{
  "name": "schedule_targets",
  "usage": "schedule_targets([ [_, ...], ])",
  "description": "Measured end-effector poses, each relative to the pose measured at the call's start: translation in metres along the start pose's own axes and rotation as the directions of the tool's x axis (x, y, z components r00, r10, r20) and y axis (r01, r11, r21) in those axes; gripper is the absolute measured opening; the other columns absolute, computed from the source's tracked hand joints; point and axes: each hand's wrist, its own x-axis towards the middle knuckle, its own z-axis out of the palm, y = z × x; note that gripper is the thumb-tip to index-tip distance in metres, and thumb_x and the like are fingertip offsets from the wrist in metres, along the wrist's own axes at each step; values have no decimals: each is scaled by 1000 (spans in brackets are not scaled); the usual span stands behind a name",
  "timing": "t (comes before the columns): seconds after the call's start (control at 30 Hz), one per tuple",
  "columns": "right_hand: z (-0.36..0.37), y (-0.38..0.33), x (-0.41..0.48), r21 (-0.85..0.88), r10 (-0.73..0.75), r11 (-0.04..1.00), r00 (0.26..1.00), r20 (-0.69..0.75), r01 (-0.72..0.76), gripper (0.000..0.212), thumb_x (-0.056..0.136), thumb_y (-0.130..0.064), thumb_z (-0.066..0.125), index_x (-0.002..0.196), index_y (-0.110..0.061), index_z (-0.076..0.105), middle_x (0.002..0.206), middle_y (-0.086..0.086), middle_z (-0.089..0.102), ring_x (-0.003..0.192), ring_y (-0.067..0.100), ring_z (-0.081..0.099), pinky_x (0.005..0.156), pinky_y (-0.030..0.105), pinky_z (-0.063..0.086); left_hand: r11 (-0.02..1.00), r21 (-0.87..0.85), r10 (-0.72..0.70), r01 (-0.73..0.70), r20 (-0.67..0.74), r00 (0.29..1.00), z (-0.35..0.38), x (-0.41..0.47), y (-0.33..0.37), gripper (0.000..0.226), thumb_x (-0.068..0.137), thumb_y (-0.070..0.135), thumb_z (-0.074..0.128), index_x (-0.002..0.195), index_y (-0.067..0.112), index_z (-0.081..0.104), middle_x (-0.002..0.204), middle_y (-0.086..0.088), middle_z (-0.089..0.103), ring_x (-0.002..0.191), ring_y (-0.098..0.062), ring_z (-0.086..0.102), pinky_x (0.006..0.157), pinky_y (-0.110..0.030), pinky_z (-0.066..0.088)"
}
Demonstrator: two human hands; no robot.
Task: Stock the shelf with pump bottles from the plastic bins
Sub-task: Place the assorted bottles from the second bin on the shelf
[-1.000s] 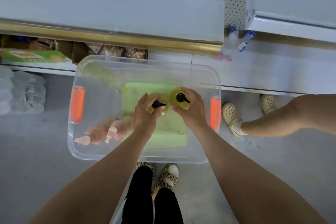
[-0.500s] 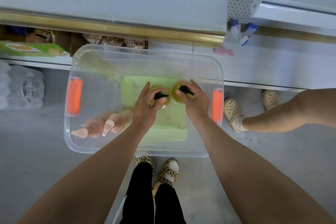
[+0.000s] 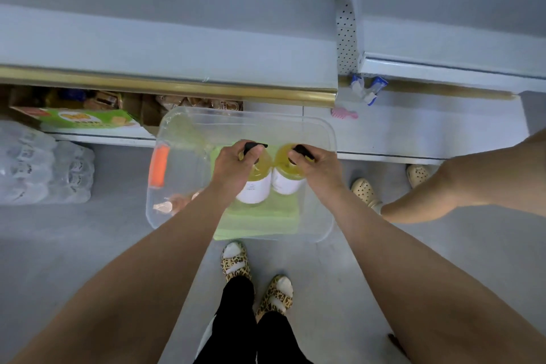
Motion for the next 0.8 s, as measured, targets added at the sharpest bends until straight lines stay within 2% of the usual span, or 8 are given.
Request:
schedule_targets([
  [0.1, -14, -31, -14, -32, -6, 999, 1000, -19, 6, 11, 75, -51, 75, 77, -40, 75, 72, -23, 72, 72, -8, 63, 65, 12, 45, 999, -49, 11, -12, -27, 1000, -22, -12, 26, 10, 91, 44, 63, 85, 42, 70, 69, 19, 69, 58, 7, 58, 50, -3, 39],
  [0.2, -28, -55, -25, -51, -19, 999, 999, -28, 18, 18, 76, -56, 73, 76, -38, 75, 75, -17, 72, 77, 0, 64, 63, 16, 43, 997, -52, 47, -50, -52, 998, -38, -28, 50, 11, 91, 44, 63, 86, 38, 71, 66, 22, 68, 57, 13, 58, 50, -1, 38],
  [0.33, -36, -70, -36, -12, 15, 1000, 1000, 26, -15, 20, 73, -50, 78, 77, -30, 77, 88, 0, 75, 85, 18, 66, 71, 32, 53, 992, -86, 88, -91, -46, 995, -51, -42, 70, 12, 91, 44, 63, 89, 36, 72, 70, 20, 69, 61, 12, 61, 67, -17, 44],
  [0.43, -46, -89, -47, 1, 35, 999, 997, 70, -35, 19, 68, -51, 79, 75, -33, 77, 84, -9, 76, 89, 16, 70, 75, 38, 60, 989, -84, 122, -123, -17, 992, -60, -54, 87, 14, 92, 45, 61, 87, 37, 71, 74, 19, 69, 73, 6, 64, 72, -21, 44],
  [0.53, -65, -123, -58, -5, -35, 999, 993, 115, 36, 15, 76, -47, 78, 77, -32, 77, 84, -11, 76, 89, 13, 69, 75, 36, 57, 980, -105, 166, -167, -20, 986, -74, -67, 112, 19, 93, 42, 60, 82, 32, 72, 69, 19, 66, 63, 10, 59, 70, -21, 44],
  [0.63, -84, -167, -71, -13, -103, 994, 982, 156, 106, 27, 78, -47, 78, 92, -24, 78, 91, -7, 78, 91, 13, 73, 70, 30, 58, 967, -144, 212, -212, -16, 977, -90, -79, 147, 25, 94, 45, 60, 83, 26, 73, 78, 13, 68, 70, 0, 61, 70, -23, 45],
  [0.73, -102, -211, -86, -66, -219, 971, 968, 118, 228, 28, 76, -50, 79, 83, -23, 80, 80, -5, 77, 72, 10, 72, 56, 24, 54, 946, -154, 287, -285, -13, 958, -105, -92, 188, 29, 92, 50, 61, 84, 26, 75, 81, 12, 71, 73, -4, 64, 67, -25, 48],
  [0.8, -112, -239, -94, -89, -283, 952, 954, 102, 292, 30, 74, -52, 79, 79, -23, 80, 76, -6, 76, 67, 7, 71, 55, 22, 53, 929, -148, 339, -338, -21, 941, -114, -100, 216, 29, 91, 50, 62, 84, 26, 76, 79, 14, 73, 72, -2, 65, 67, -25, 48],
])
